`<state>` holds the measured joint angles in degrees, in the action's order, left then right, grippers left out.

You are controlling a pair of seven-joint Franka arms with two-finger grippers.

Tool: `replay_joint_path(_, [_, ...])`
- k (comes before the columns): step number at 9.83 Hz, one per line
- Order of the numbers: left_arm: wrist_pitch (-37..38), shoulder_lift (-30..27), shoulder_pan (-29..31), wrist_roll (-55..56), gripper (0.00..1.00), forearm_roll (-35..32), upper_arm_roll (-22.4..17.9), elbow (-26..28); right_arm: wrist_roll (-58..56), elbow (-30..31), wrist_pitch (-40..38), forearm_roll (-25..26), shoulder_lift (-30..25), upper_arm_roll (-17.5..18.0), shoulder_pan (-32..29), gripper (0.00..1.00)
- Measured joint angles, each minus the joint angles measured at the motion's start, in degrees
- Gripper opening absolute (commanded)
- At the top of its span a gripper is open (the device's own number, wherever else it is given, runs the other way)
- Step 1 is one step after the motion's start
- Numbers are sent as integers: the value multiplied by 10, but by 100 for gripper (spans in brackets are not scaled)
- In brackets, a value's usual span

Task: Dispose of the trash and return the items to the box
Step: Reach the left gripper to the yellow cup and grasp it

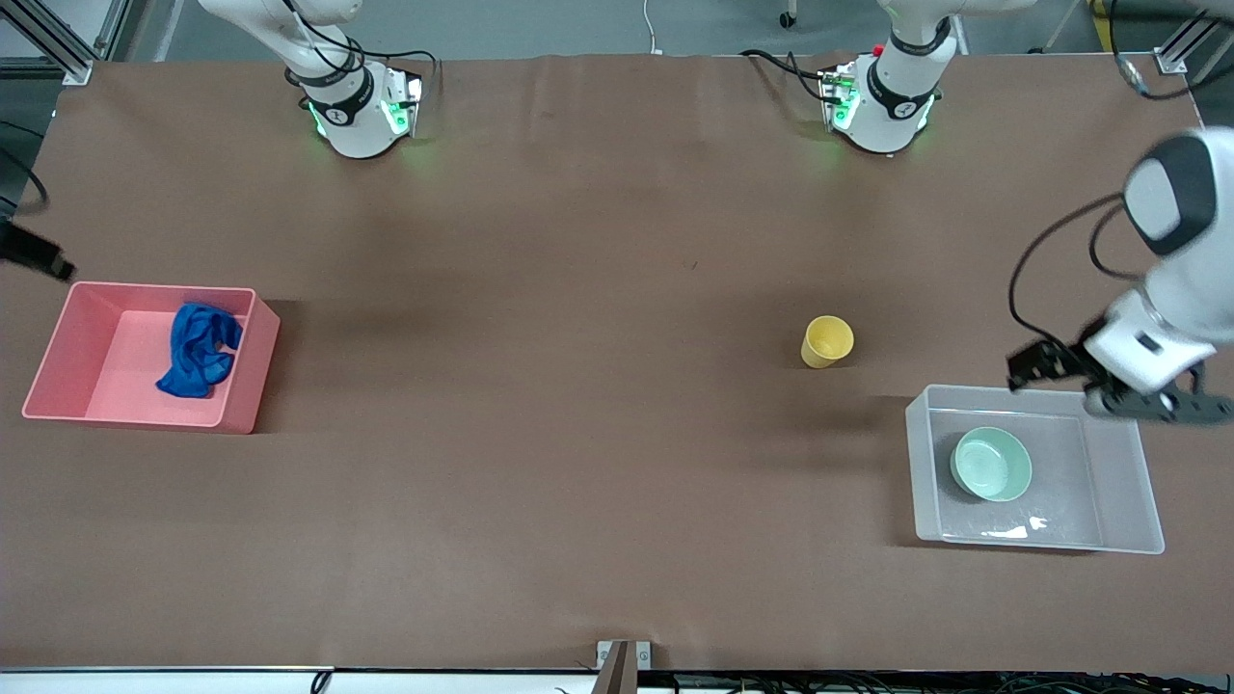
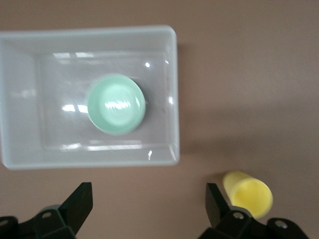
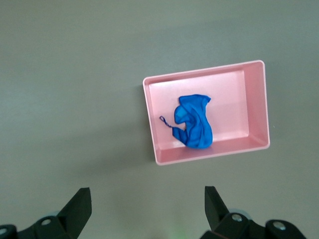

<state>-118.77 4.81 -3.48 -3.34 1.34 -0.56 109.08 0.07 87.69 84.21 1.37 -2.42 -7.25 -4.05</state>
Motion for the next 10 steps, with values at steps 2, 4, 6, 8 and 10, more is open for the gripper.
replay_joint_path(2, [-51,-30,-1,50,98,0,46,89,0,0,-10,-2,-8,3,8,100])
replay_joint_path(4, [-130,-16,-2,79,94,0,85,158,0,6,-1,-2,6,5,12,100])
replay_joint_path(6, [-174,25,-2,81,87,0,108,185,0,6,0,-2,9,5,12,100])
replay_joint_path(8, [-181,60,-3,81,79,0,120,185,-1,5,6,-3,8,8,14,100])
replay_joint_path(10, [-196,91,-5,81,60,0,124,186,0,4,10,-3,8,16,21,100])
